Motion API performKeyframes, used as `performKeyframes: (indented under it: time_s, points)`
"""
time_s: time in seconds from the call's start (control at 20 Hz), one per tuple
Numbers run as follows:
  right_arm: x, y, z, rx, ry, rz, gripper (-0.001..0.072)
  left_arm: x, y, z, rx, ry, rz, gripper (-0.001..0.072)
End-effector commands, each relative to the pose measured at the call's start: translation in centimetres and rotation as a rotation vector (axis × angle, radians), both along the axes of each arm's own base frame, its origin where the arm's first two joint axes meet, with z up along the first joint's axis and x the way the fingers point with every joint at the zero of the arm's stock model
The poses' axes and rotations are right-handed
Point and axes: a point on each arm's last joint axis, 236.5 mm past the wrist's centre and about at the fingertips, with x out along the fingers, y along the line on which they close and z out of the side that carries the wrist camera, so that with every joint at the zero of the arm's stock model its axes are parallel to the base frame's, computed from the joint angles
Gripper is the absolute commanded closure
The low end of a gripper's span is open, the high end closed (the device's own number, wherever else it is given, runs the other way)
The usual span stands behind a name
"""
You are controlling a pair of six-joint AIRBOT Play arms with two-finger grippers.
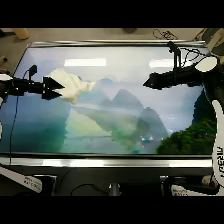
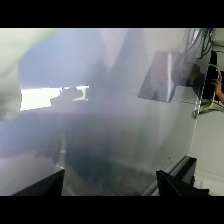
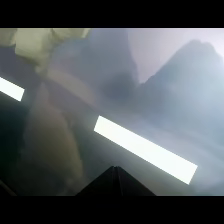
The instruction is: Fold the shirts.
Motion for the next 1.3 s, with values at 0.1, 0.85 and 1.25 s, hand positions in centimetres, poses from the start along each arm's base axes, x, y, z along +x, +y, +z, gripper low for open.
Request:
performKeyframes:
  time_s: [0.1,0.85,1.25]
  points:
    - [0.0,-0.2,-0.2,-0.012,0.007,-0.003,0.0690,6.7,9.7,-1.5,0.573,-0.151,0.218,0.0196]
    - [0.2,-0.6,-0.4,-0.009,0.035,-0.050,0.0167,7.9,2.8,-12.8,0.486,0.066,0.184,0.0604]
    - [0.7,-6.0,1.6,-0.241,-0.070,-0.184,0.0074,3.4,-4.9,22.9,0.409,-0.877,0.067,0.0686]
